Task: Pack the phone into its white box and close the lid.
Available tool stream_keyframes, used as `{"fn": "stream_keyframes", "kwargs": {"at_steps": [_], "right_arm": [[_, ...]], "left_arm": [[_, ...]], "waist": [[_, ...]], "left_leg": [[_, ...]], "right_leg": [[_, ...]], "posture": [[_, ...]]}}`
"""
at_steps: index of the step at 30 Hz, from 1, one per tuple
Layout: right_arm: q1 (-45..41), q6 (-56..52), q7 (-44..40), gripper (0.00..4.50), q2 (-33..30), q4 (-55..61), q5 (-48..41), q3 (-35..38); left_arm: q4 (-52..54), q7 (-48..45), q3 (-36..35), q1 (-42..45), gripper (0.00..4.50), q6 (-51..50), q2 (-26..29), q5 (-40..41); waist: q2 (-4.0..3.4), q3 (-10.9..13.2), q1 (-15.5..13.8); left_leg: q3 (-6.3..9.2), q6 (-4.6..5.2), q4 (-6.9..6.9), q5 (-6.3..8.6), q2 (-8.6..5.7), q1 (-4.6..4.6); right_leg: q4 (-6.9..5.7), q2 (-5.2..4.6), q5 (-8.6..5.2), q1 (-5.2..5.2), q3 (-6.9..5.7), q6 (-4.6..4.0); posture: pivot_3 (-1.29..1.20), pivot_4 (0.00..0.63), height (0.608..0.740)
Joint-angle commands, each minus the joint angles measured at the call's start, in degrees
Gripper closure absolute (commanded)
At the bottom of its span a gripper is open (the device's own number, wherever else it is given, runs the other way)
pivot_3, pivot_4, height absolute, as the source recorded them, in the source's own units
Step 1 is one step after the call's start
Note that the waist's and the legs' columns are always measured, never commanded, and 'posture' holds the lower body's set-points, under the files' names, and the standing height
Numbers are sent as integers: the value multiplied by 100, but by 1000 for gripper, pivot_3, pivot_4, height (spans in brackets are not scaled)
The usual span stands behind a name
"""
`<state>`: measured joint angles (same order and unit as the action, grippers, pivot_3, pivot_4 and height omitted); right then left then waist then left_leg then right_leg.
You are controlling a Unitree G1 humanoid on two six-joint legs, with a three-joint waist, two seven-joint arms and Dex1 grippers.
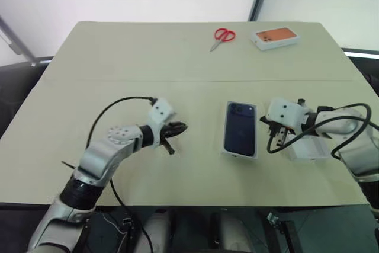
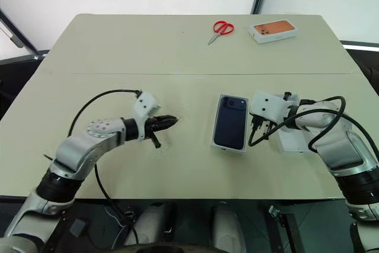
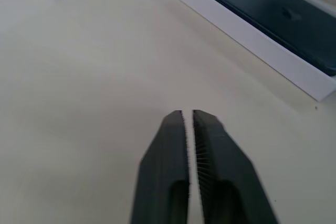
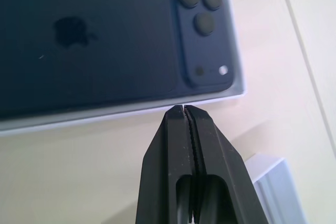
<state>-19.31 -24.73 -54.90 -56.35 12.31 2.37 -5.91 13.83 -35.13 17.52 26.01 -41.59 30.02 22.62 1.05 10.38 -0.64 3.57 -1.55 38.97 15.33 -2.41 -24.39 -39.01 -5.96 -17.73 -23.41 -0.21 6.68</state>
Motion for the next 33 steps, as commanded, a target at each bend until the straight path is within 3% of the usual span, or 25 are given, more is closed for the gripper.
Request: {"fn": "stream_keyframes", "kwargs": {"at_steps": [1,5,12,33], "right_arm": [[148,37,-44,4500,-127,252,130,-31],[342,97,79,4500,-71,245,378,-184],[528,-38,-5,4500,23,582,163,-90],[653,4,-343,4500,-239,648,-40,211]], "left_arm": [[-267,-452,447,355,4470,265,-218,-276],[-871,-795,1041,907,4470,477,-621,-735],[-1267,-1276,1301,1219,4470,198,-1309,-739],[-1576,-1529,1290,1284,4470,75,-1643,-1042]], "waist": [[0,0,-2],[1,0,-7],[0,0,27],[-1,0,6]], "left_leg": [[0,5,0,2,0,0],[0,7,5,3,0,0],[1,12,5,5,5,1],[1,12,10,5,3,1]], "right_leg": [[0,1,0,0,0,0],[-3,2,0,2,-2,1],[-7,7,0,1,-2,2],[-7,6,0,3,-2,2]], "posture": [[0,150,697],[0,150,697],[0,150,697],[0,150,697]]}}
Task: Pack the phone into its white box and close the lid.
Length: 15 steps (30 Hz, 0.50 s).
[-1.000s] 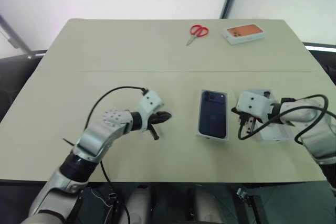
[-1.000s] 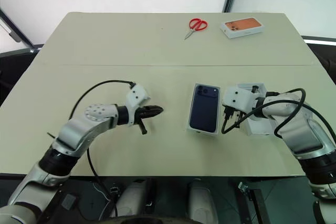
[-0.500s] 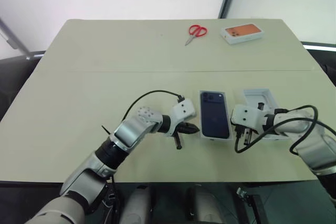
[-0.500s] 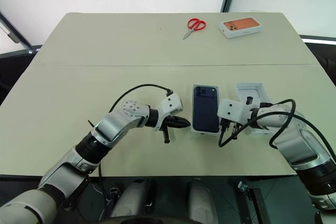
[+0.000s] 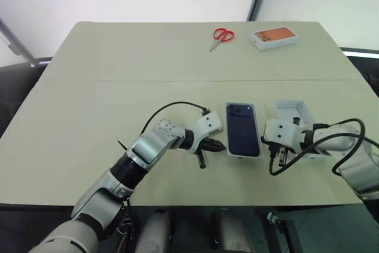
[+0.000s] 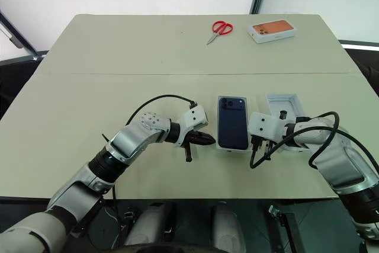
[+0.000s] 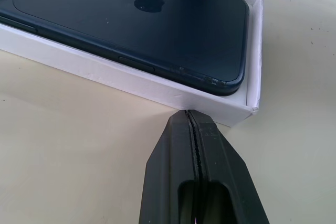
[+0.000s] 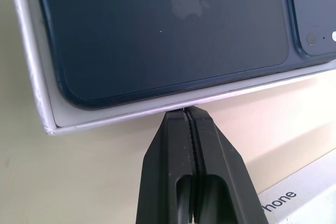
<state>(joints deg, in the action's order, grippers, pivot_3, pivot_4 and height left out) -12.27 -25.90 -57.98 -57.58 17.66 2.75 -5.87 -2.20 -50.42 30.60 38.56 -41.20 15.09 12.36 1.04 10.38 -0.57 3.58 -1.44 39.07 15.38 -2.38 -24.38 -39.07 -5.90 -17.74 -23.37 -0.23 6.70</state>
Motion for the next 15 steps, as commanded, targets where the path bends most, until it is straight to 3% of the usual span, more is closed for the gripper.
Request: {"fn": "stream_keyframes", "kwargs": {"at_steps": [1,15], "right_arm": [[-53,131,-39,4500,-126,92,-70,213],[-28,64,-102,4500,-366,-86,-160,513]], "left_arm": [[-2,6,-31,40,4470,34,-193,-14],[-59,-9,-210,103,4470,47,-318,-28]], "waist": [[0,0,-3],[0,0,-8]], "left_leg": [[0,0,1,0,0,0],[0,-2,3,-1,-2,0]], "right_leg": [[0,0,0,0,0,0],[0,-2,0,1,0,0]], "posture": [[0,150,697],[0,150,697]]}}
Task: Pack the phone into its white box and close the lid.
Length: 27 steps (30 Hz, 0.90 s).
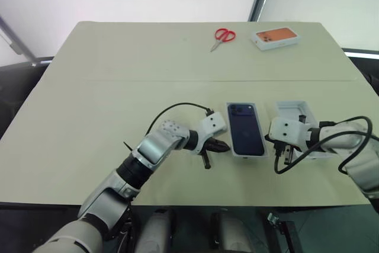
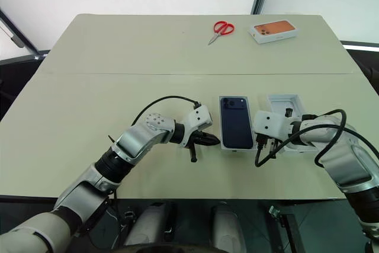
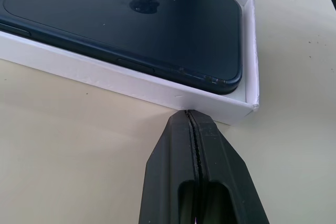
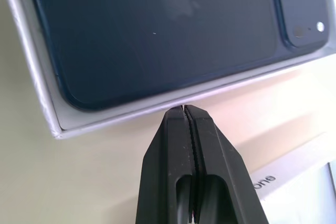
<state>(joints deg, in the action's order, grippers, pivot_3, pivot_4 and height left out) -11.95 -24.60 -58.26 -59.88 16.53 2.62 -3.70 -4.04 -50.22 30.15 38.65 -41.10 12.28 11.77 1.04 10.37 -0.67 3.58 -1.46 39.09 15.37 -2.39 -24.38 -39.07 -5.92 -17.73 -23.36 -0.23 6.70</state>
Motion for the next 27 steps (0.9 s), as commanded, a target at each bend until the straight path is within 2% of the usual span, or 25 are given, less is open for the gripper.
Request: {"fn": "stream_keyframes", "kwargs": {"at_steps": [1,4,6,9,11,13,19,24,27], "right_arm": [[-73,-217,-159,4241,-160,46,-299,417],[-60,-530,-336,3153,-261,121,-670,838],[-92,-812,-297,2150,-238,151,-903,1145],[-155,-1557,212,573,-152,210,-877,1436],[-177,-2219,377,573,-194,260,-901,1370],[-419,-3110,526,573,43,188,-1196,1312],[-1354,-5495,1678,573,989,-30,-1282,1265],[-1887,-6756,2425,573,1676,-243,-1223,1463],[-1746,-6785,2580,1363,1704,-63,-1337,1370]], "left_arm": [[195,-34,-234,57,4496,35,24,61],[431,8,-555,-94,4500,-9,247,183],[638,36,-849,-224,4500,-33,399,301],[997,10,-1401,-537,4500,325,782,411],[1107,-10,-1567,-693,4500,469,935,446],[1205,-40,-1679,-872,4500,565,1092,466],[1502,-9,-1739,-1193,4500,532,1324,465],[1836,-38,-1611,-1235,4500,510,1339,517],[1950,-122,-1514,-1246,4500,590,1369,491]], "waist": [[0,0,2],[-1,0,5],[-2,0,31],[-5,-2,51],[-6,-2,32],[-6,-2,17],[-8,-3,-2],[-9,-4,-1],[-10,-4,-9]], "left_leg": [[0,0,0,0,0,0],[0,0,0,0,0,0],[0,1,-1,1,3,0],[2,0,-3,0,7,2],[2,-10,-3,-6,8,3],[1,-13,-2,-8,6,2],[2,-12,-2,-7,4,-2],[1,-11,-3,-6,2,-3],[2,-10,-4,-6,0,-4]], "right_leg": [[0,0,0,0,0,0],[0,0,0,-1,0,0],[-1,1,0,-1,0,0],[-3,3,0,-2,0,0],[-3,2,0,-2,1,0],[-2,-1,0,-1,1,-1],[-2,-3,0,-4,1,-1],[-1,-5,0,-5,2,-1],[-1,-6,0,-5,1,-1]], "posture": [[0,150,697],[0,150,697],[0,150,697],[0,150,697],[0,150,697],[0,150,697],[0,150,697],[0,150,697],[0,150,697]]}}
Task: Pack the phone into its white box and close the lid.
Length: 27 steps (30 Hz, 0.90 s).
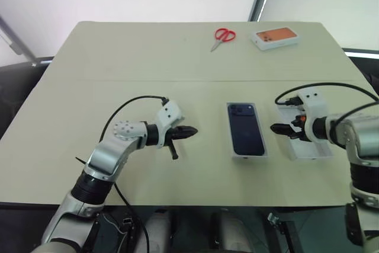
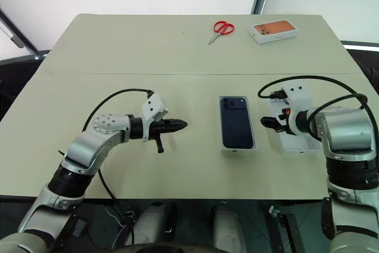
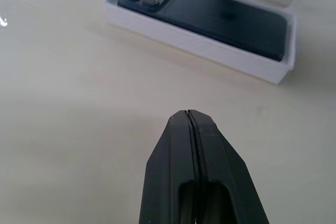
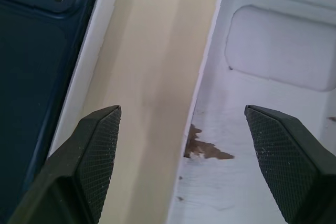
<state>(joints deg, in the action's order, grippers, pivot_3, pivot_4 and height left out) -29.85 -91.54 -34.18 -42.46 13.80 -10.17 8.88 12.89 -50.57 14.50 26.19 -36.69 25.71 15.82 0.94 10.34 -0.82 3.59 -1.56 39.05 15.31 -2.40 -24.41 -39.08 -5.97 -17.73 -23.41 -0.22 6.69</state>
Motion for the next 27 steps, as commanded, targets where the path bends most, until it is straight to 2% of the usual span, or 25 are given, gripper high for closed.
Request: {"fn": "stream_keyframes", "kwargs": {"at_steps": [1,6,10,16,18,19,20,22,25,26,27], "right_arm": [[55,-91,209,1877,-48,252,-93,86],[69,-96,444,4442,75,242,-262,219],[-4,-96,557,4484,100,248,-439,369],[-902,212,172,4484,211,583,-1080,1089],[-1310,3,-106,4484,545,742,-1958,1574],[-1422,-64,3,4484,928,728,-2643,1830],[-1469,-96,229,4484,1304,666,-3190,2030],[-1452,-96,812,4484,1662,539,-3971,2238],[-1155,-96,2416,4484,2445,26,-5622,2363],[-1031,-96,3029,4484,2680,-170,-6363,2323],[-676,678,4132,4484,2405,-268,-7980,1731]], "left_arm": [[274,-110,64,-2,4500,165,34,83],[480,-429,23,-153,4500,600,82,194],[461,-483,-101,-248,4500,979,62,230],[-19,33,-806,-376,4500,1174,-20,309],[-339,386,-1204,-361,4500,1193,-54,314],[-549,590,-1474,-307,4500,1175,-86,378],[-709,714,-1666,-256,4500,1165,-104,436],[-851,796,-1816,-199,4500,1162,-122,498],[-884,783,-1804,-172,4500,1275,-93,444],[-863,742,-1747,-173,4500,1300,-73,407],[-835,702,-1694,-183,4500,1301,-64,394]], "waist": [[0,0,15],[-7,-3,63],[-8,-4,61],[-24,2,146],[-24,2,172],[-24,1,176],[-20,-2,184],[-16,-3,176],[-12,-5,111],[-12,-5,113],[-14,-4,111]], "left_leg": [[-1,5,0,3,-1,0],[-3,16,-3,9,4,2],[-4,19,-3,11,4,2],[-3,24,-4,13,4,2],[-2,28,-6,15,8,3],[-2,29,-7,16,10,4],[-2,29,-7,16,13,5],[1,30,-6,16,24,9],[3,28,-5,15,10,2],[2,28,-3,15,9,1],[1,28,-2,15,4,2]], "right_leg": [[0,0,0,0,0,0],[-4,6,0,-2,1,0],[-4,5,0,-2,1,0],[-8,8,0,-5,1,0],[-7,11,0,-5,0,1],[-7,13,0,-6,0,1],[-8,15,0,-5,0,1],[-11,27,0,-2,-1,1],[-13,11,0,-6,-2,1],[-11,9,0,-4,-2,1],[-11,4,0,-2,-1,1]], "posture": [[0,150,697],[0,150,697],[0,150,697],[0,150,697],[0,150,697],[0,150,697],[0,150,697],[0,150,697],[0,150,697],[0,150,697],[0,150,697]]}}
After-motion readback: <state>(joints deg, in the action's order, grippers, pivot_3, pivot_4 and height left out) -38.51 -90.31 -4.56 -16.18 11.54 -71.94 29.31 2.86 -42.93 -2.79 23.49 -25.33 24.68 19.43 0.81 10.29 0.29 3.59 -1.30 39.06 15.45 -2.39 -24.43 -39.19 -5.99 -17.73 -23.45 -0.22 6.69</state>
